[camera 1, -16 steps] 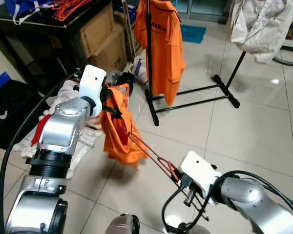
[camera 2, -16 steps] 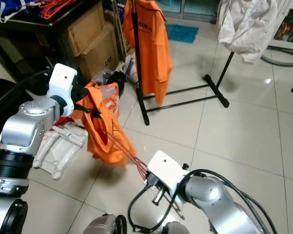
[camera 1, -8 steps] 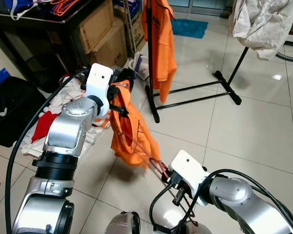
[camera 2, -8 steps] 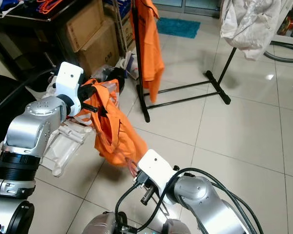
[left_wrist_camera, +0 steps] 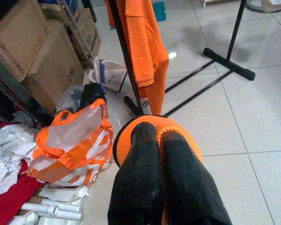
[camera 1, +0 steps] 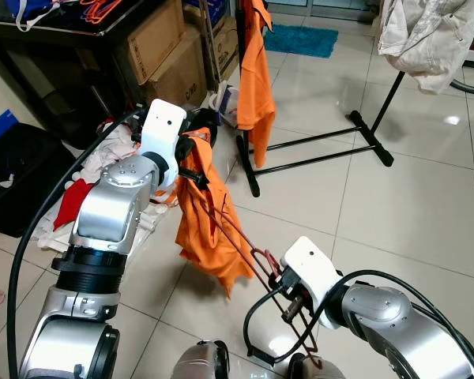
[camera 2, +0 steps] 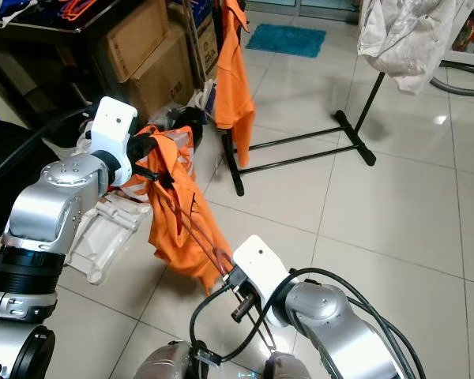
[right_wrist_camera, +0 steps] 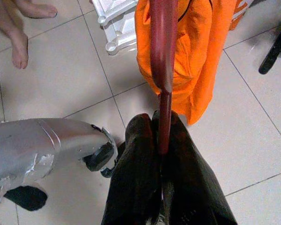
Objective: Hang hanger
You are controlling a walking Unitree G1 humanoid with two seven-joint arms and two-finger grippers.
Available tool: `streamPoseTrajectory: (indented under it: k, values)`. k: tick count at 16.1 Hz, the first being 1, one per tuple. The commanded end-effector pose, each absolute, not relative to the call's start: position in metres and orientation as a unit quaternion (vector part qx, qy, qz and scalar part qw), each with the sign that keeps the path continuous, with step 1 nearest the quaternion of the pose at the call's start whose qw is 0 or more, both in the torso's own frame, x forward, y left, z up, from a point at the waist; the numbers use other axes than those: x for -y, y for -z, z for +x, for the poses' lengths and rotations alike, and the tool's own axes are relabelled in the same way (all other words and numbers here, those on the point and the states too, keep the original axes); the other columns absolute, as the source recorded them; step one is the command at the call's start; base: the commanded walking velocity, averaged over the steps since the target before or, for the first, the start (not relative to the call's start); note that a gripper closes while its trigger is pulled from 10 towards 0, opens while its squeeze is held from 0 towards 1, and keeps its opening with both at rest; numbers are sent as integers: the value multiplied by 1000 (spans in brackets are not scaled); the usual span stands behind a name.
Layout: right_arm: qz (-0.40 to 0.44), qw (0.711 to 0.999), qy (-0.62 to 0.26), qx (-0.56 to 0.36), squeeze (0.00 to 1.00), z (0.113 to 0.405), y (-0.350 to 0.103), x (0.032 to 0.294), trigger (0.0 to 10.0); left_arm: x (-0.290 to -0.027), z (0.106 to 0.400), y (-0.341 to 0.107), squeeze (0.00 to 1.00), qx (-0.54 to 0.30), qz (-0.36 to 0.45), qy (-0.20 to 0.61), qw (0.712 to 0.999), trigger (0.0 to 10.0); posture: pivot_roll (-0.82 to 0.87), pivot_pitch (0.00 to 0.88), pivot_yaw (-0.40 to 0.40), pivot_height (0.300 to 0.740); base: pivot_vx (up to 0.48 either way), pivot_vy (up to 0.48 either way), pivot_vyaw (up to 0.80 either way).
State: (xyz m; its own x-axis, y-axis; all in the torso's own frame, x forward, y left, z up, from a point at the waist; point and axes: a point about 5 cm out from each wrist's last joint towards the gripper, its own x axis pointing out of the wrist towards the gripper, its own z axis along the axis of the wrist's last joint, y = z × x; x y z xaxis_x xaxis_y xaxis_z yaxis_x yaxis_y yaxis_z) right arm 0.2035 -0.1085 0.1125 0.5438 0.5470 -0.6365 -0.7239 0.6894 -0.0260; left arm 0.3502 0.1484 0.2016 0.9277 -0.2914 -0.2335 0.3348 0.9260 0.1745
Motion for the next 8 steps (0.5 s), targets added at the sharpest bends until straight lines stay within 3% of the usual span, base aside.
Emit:
streamPoseTrajectory:
  k: [1, 8]
  values:
    - [-135, 870, -365, -303, 0, 200, -115, 107, 10000, -150, 348, -207, 0, -90, 116, 156, 977, 10000, 42, 182, 122, 740, 0, 0, 0]
    - [-118, 878, -363, -291, 0, 202, -126, 110, 10000, -159, 351, -205, 0, -92, 135, 138, 977, 10000, 46, 182, 126, 740, 0, 0, 0]
